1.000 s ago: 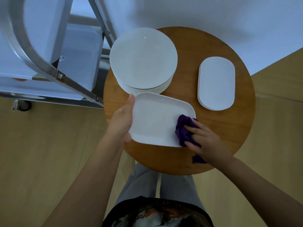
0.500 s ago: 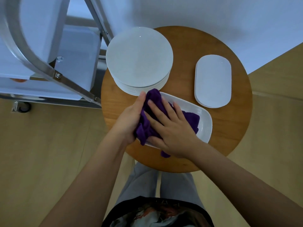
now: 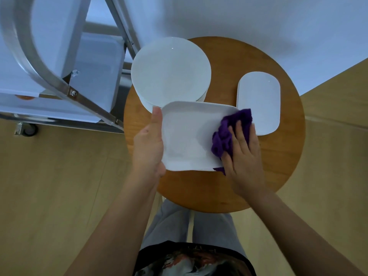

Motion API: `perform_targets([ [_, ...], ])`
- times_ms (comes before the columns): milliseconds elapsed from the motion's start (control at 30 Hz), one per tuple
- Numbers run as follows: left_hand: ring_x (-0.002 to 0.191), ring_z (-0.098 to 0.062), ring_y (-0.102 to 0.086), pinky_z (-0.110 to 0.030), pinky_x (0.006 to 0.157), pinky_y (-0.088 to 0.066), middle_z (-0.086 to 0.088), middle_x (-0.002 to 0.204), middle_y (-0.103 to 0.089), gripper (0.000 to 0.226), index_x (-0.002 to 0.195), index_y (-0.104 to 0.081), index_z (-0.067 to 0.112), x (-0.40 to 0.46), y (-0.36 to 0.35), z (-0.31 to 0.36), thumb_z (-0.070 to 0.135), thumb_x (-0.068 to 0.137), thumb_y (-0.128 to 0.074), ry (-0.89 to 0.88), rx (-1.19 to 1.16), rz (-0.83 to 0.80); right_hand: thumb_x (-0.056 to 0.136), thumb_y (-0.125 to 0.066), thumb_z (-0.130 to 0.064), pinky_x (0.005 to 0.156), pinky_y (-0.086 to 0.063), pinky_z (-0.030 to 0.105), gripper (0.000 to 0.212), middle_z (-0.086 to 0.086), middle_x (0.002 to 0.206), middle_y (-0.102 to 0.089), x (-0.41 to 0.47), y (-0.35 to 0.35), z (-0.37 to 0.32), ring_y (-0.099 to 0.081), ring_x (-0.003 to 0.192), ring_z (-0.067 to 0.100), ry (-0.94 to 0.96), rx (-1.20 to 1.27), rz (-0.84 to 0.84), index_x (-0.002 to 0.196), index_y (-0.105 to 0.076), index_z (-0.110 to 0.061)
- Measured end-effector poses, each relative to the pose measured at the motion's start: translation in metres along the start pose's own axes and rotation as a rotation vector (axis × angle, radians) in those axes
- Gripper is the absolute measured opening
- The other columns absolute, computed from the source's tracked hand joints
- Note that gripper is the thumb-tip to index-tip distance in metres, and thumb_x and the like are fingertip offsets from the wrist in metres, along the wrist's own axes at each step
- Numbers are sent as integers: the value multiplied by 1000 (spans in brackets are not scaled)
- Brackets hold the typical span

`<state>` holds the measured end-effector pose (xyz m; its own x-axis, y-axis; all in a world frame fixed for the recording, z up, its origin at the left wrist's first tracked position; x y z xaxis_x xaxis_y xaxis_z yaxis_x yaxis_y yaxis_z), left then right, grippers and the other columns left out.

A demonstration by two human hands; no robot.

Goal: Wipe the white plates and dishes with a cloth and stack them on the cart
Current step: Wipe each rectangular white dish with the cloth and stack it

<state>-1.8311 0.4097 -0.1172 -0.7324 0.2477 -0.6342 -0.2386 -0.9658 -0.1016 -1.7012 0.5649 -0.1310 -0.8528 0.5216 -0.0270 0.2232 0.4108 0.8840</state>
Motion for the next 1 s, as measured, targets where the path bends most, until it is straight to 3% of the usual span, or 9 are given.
perform_targets([
  [167,77,-16,-71,-38,68,-60,9,81,-74,45,82,-65,32,-10,-17,-18,70,62,-52,107,-100,99,91,-22,-46,114,-20,49,62,3,153,-27,-15,-16,-24,-16,143,23,-215,339,-23,145,-31,-16],
  [300,91,-26,-69,-43,78,-58,-4,99,-73,55,110,-63,19,-16,-34,-29,64,81,-51,265,-215,90,83,-41,-40,108,-30,50,60,1,149,-36,-10,-18,-65,-25,141,25,13,453,-122,138,-45,-17],
  [433,94,-23,-66,-39,82,-56,-1,93,-71,44,96,-62,21,-13,-38,-19,61,85,-49,252,-132,-10,71,-68,-21,107,-34,46,66,4,146,-40,-2,-14,-70,-29,139,26,116,432,-202,134,-48,-12],
  [533,96,-17,-67,-33,79,-58,3,98,-72,44,109,-62,26,-20,-55,-7,57,79,-53,178,-48,-204,77,-71,-6,81,-52,34,36,7,107,-66,-1,11,-61,-61,99,23,0,521,70,112,-61,-4],
  [633,111,-13,-61,-32,96,-49,7,118,-66,70,122,-58,28,-22,-60,3,67,64,-53,98,53,-330,78,-73,-9,59,-50,13,23,-17,76,-67,-9,31,-44,-64,69,5,-219,786,223,87,-59,-24],
  [700,114,-6,-55,-24,92,-44,15,115,-64,54,111,-60,33,-11,-43,6,69,71,-54,7,144,-238,70,-77,-17,60,-52,13,28,-20,79,-69,-10,35,-26,-67,77,0,-395,1072,205,87,-60,-33],
  [800,117,-10,-48,-25,86,-42,13,126,-54,51,130,-47,30,9,-4,-17,58,88,-47,21,363,60,60,-75,-23,66,-58,31,29,-11,88,-72,-9,34,-8,-69,85,12,-560,1438,167,86,-70,-36],
  [867,123,-20,-49,-36,95,-45,-1,137,-51,63,138,-41,24,9,2,-49,62,89,-38,253,222,41,67,-69,-15,63,-58,36,27,-3,91,-73,-7,29,-6,-71,83,19,-621,1627,143,87,-73,-31],
  [1000,109,-28,-63,-41,78,-57,-11,124,-64,66,128,-57,19,6,-15,-69,65,88,-35,437,-447,-241,71,-64,-18,60,-57,36,36,4,96,-73,-10,12,-5,-71,82,24,-783,1722,61,107,-63,-17],
])
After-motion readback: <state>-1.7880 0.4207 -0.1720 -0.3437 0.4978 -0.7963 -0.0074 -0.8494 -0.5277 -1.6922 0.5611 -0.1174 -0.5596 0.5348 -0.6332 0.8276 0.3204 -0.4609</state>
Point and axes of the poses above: each hand's wrist, its own x-axis towards the middle knuckle, its own y-axis out of the back of the hand, z = x × y, the point moved 7 cm from there along x, towards the middle knuckle
